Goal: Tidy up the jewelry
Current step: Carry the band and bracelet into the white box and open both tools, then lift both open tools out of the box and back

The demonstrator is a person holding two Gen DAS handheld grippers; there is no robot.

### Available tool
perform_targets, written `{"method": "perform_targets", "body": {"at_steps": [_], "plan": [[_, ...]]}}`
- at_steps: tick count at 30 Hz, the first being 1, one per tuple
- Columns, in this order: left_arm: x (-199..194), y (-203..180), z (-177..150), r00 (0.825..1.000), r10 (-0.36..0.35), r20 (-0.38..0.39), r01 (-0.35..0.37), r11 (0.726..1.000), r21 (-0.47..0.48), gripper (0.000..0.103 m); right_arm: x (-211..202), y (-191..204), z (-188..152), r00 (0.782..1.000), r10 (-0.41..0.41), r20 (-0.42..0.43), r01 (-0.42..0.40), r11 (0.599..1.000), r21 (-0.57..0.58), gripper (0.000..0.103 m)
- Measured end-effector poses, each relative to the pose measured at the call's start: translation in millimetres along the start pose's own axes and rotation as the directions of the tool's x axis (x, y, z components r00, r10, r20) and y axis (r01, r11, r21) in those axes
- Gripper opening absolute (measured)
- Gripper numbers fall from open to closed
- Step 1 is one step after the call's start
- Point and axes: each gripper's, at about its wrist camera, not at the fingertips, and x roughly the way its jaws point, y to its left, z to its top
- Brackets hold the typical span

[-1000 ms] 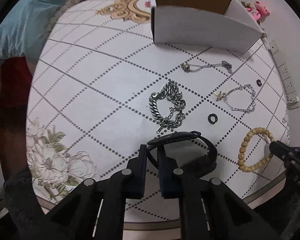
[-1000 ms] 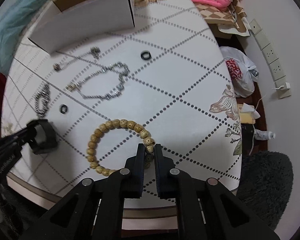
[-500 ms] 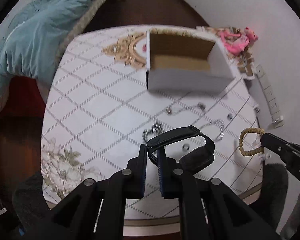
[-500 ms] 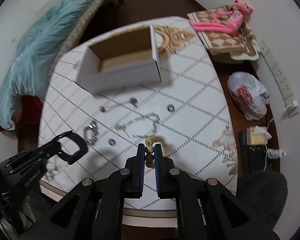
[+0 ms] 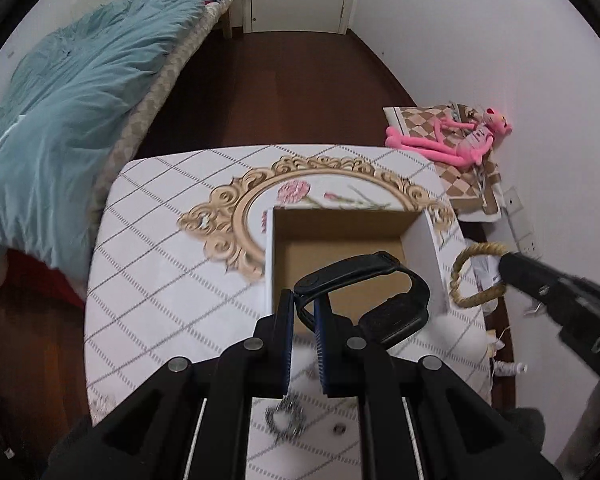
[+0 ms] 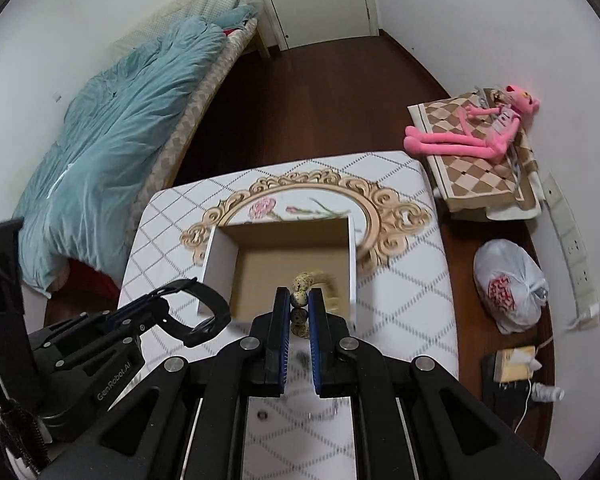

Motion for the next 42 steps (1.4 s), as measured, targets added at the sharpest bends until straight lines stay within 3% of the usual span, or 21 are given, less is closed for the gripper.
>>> {"method": "perform_targets", "body": {"at_steps": [8,15,17,18,19,21,23,25,29,32,35,42], "plan": [[50.1,1.8,33.5,0.994,-0.063,-0.090,0.060,0.997,-0.041,0.008,68.7,-13.3,30.2,0.992,0.058,-0.113,-0.053,0.997,0.049,0.009],[72.6,7.6,46.0,0.982,-0.090,-0.167,0.074,0.992,-0.103,0.018,100.5,-20.5,44.5,0.973,0.151,-0.173,-0.138,0.987,0.082,0.009],[70.7,7.8,49.0,0.984,-0.077,-0.159,0.061,0.993,-0.098,0.043,106.3,-22.6,48.1,0.962,0.188,-0.197,-0.168,0.980,0.110,0.010],[68.2,8.9,50.3,0.986,-0.071,-0.148,0.057,0.993,-0.099,0.072,107.6,-23.6,49.7,0.959,0.197,-0.204,-0.176,0.977,0.119,0.010],[65.8,11.7,51.6,0.988,-0.072,-0.137,0.058,0.993,-0.104,0.082,109.6,-24.4,50.7,0.955,0.203,-0.215,-0.180,0.976,0.122,0.010],[59.8,15.4,52.6,0.991,-0.065,-0.117,0.052,0.992,-0.112,0.082,110.1,-26.9,51.1,0.958,0.180,-0.224,-0.155,0.980,0.122,0.011],[56.8,18.1,53.3,0.993,-0.039,-0.114,0.027,0.994,-0.105,0.083,106.9,-29.8,50.7,0.963,0.153,-0.224,-0.130,0.985,0.115,0.023],[54.0,20.4,51.3,0.995,-0.004,-0.103,-0.005,0.996,-0.090,0.099,103.1,-31.9,49.3,0.969,0.113,-0.218,-0.092,0.990,0.105,0.040],[47.8,25.8,38.6,0.997,0.053,-0.060,-0.058,0.996,-0.071,0.101,93.6,-32.3,40.5,0.982,-0.017,-0.188,0.025,0.999,0.036,0.076],[45.8,26.5,25.6,0.994,0.108,-0.022,-0.109,0.992,-0.055,0.103,94.1,-26.6,26.4,0.975,-0.136,-0.176,0.134,0.991,-0.025,0.093],[48.0,27.6,15.5,0.989,0.145,-0.020,-0.145,0.988,-0.043,0.103,96.7,-20.9,11.5,0.964,-0.213,-0.158,0.204,0.976,-0.073,0.096],[35.4,32.2,-2.5,0.982,0.187,-0.010,-0.187,0.981,-0.048,0.103,95.0,-13.8,-6.5,0.960,-0.252,-0.123,0.244,0.967,-0.072,0.097]]}}
